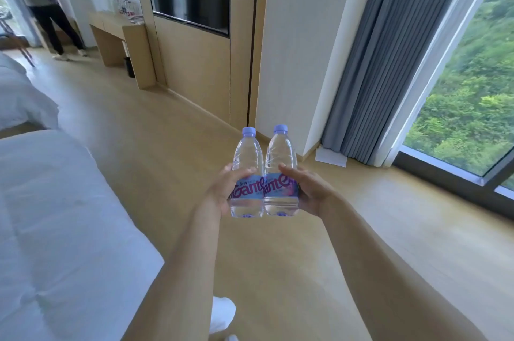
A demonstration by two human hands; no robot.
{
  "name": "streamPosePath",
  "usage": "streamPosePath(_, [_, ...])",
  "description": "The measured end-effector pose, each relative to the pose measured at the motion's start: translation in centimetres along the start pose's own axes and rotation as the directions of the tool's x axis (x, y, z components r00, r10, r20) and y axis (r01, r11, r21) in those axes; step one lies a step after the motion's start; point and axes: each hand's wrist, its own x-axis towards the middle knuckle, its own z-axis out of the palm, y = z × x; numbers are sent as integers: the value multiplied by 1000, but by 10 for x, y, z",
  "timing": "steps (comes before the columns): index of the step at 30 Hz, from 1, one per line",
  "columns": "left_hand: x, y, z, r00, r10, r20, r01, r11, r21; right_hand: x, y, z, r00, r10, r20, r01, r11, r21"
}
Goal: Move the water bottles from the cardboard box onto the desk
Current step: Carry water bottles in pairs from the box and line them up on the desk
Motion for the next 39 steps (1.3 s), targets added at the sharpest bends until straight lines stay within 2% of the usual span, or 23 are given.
streamPosePath(6, [105, 51, -12, 999, 31, -14, -31, 999, -25, 104, -52, -12, 999, -29, -43, 29, 1000, -2])
streamPosePath(9, [139, 74, -21, 999, 49, -18, -49, 999, 14, 143, -71, -8, 999, -33, -12, 33, 999, -38])
streamPosePath(14, [189, 93, -52, 998, 59, 18, -58, 998, -18, 211, -88, -2, 999, -31, 18, 32, 998, -47])
streamPosePath(22, [256, 129, -121, 972, 54, -229, -55, 998, 2, 345, -106, 34, 984, 49, 173, -31, 994, -101])
streamPosePath(30, [352, 185, -179, 838, 58, -542, -124, 989, -85, 508, -144, 74, 920, 138, 367, -95, 987, -133])
streamPosePath(39, [443, 251, -216, 767, 104, -633, -179, 982, -56, 649, -190, 101, 866, 189, 463, -136, 980, -144])
